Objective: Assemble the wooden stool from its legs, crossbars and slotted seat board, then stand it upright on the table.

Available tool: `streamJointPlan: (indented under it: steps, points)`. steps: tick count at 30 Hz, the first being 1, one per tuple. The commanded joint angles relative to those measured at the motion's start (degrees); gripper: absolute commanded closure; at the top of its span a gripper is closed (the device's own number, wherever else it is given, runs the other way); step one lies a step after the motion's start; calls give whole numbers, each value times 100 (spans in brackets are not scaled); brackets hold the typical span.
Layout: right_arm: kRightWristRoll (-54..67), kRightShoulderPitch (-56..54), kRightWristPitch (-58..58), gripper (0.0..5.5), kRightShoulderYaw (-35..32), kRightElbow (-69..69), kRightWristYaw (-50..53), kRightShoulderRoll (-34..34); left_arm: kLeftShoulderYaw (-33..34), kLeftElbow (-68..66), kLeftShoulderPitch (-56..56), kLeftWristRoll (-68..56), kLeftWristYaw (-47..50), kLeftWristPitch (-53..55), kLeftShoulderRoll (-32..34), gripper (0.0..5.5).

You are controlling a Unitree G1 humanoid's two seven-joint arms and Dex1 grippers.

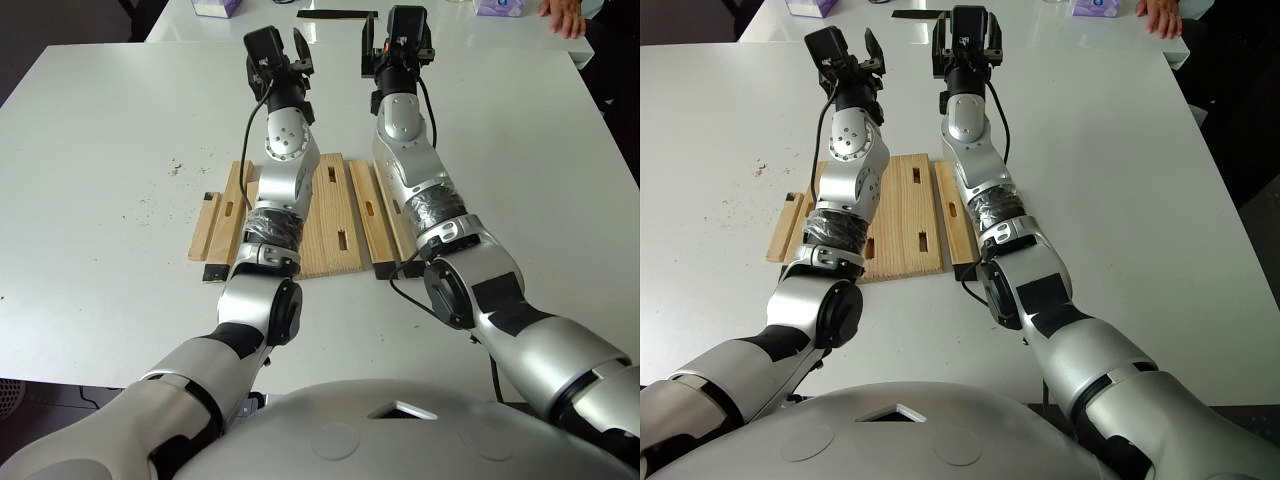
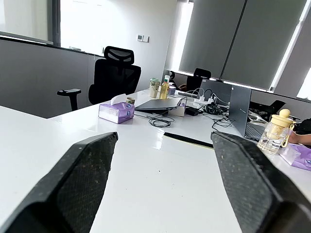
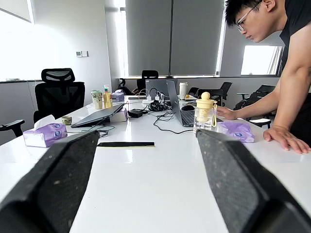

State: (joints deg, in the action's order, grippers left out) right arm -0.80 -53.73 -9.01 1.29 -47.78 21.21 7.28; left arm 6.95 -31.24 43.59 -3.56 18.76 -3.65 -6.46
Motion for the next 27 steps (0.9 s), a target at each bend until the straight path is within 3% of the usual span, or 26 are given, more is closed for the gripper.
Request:
streamJointPlan:
  steps: [1,27]
  points:
    - [96,-66,-16,182,-3,-85,1,645,62,38,5,-34,-15,145,22,193]
    - [130,-166,57,182,25,-151,-123,458,180,-349,263,-253,-127,119,-102,193]
